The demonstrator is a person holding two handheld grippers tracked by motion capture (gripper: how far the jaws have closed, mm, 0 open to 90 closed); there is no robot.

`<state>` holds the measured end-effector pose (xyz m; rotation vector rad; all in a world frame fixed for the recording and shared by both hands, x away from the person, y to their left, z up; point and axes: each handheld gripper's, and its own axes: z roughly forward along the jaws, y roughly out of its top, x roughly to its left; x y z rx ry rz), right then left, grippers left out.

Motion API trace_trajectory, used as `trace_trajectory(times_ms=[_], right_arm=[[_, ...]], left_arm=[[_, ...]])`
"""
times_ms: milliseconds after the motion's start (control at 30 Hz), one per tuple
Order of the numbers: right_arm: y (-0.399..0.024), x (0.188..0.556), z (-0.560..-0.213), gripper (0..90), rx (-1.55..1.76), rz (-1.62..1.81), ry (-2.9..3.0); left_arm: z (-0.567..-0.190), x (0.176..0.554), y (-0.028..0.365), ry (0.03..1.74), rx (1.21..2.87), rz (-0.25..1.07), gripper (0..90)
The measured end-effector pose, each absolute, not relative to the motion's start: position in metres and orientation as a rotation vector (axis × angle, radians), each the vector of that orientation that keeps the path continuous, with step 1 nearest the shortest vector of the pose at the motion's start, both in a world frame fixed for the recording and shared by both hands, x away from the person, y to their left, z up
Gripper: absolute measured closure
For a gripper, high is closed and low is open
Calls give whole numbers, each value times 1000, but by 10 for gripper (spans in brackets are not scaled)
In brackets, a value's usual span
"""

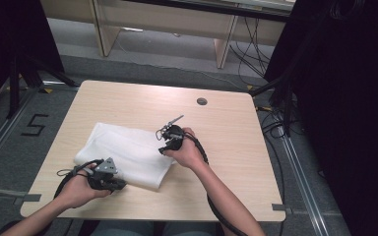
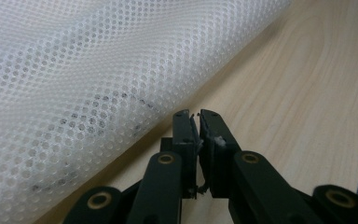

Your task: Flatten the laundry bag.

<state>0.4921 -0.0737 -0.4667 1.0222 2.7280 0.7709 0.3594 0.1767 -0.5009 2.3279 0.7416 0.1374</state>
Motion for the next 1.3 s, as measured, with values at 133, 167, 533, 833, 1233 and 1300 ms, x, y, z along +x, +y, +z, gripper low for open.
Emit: trace_trajectory(times_ms=[133,167,533,833,1233,1300], right_arm=[[-65,499,-474,576,1002,757,2758],[-63,500,-476,581,994,748,2762],[-41,500,-484,813,881,633,2852],[-40,498,-476,899,890,663,2848],[-42,478,-431,900,768,860,2756],[-42,473,-425,899,756,882,2742]], left_arm=[[-499,363,178,670,2401,156,843],[-502,362,175,726,2339,158,843],[-503,367,178,696,2392,138,842],[-506,371,174,754,2323,137,842],[-506,382,174,794,2299,143,836],[-506,385,174,803,2298,148,836]])
